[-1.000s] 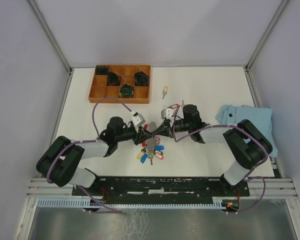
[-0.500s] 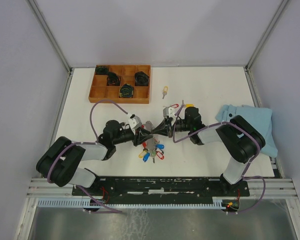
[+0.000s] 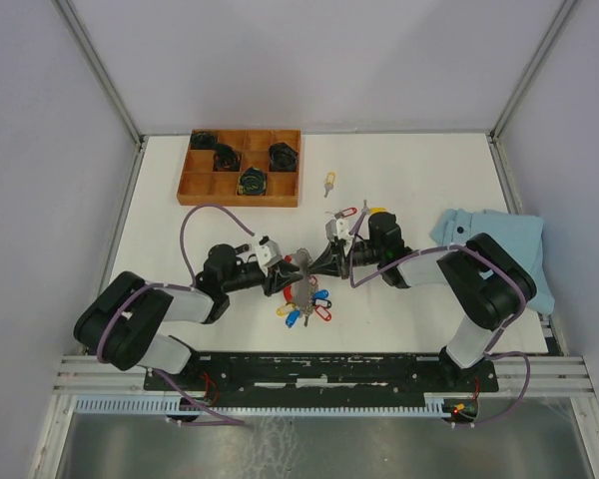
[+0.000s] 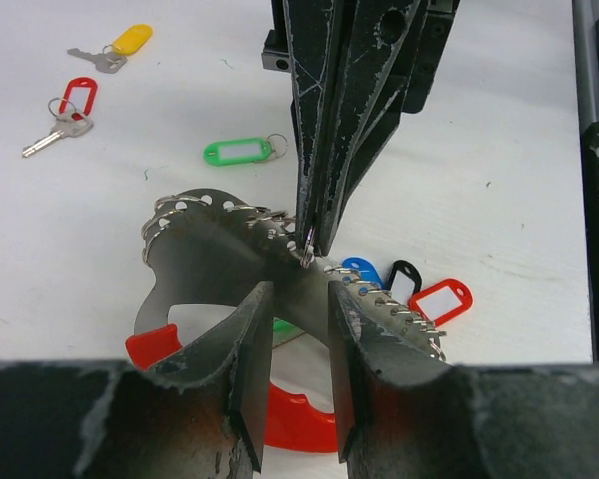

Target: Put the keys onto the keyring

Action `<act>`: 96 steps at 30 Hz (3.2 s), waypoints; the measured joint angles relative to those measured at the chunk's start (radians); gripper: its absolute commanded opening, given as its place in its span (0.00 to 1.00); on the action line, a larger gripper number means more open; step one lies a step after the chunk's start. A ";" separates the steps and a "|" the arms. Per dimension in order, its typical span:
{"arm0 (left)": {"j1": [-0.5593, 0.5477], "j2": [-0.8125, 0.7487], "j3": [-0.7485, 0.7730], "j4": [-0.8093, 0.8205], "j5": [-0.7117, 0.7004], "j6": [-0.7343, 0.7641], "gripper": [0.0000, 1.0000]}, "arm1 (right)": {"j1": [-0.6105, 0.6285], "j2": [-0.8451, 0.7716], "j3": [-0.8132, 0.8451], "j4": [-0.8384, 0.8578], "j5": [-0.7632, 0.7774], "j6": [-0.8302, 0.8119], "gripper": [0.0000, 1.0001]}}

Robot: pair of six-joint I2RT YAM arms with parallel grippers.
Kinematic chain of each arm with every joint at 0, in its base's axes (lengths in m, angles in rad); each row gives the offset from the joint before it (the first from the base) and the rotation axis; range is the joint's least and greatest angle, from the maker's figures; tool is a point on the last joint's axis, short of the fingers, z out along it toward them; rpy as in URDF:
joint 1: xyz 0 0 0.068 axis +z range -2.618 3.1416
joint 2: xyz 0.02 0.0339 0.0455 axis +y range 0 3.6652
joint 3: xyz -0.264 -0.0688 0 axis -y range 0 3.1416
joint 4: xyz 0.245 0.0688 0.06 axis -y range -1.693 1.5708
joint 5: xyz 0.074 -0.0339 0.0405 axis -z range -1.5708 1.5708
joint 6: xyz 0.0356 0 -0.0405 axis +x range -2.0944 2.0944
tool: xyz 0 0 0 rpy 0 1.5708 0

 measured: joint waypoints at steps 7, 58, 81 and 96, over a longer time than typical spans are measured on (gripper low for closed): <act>0.000 0.051 0.006 0.030 0.092 0.020 0.33 | 0.000 -0.016 0.001 -0.064 -0.013 -0.039 0.01; -0.006 0.088 0.132 -0.185 0.075 0.030 0.03 | 0.014 -0.211 0.065 -0.521 0.081 -0.270 0.32; -0.047 0.066 0.200 -0.416 -0.023 0.050 0.03 | 0.061 -0.110 0.082 -0.486 0.236 -0.249 0.29; -0.051 0.066 0.205 -0.430 -0.036 0.064 0.03 | 0.061 -0.095 0.085 -0.499 0.242 -0.262 0.19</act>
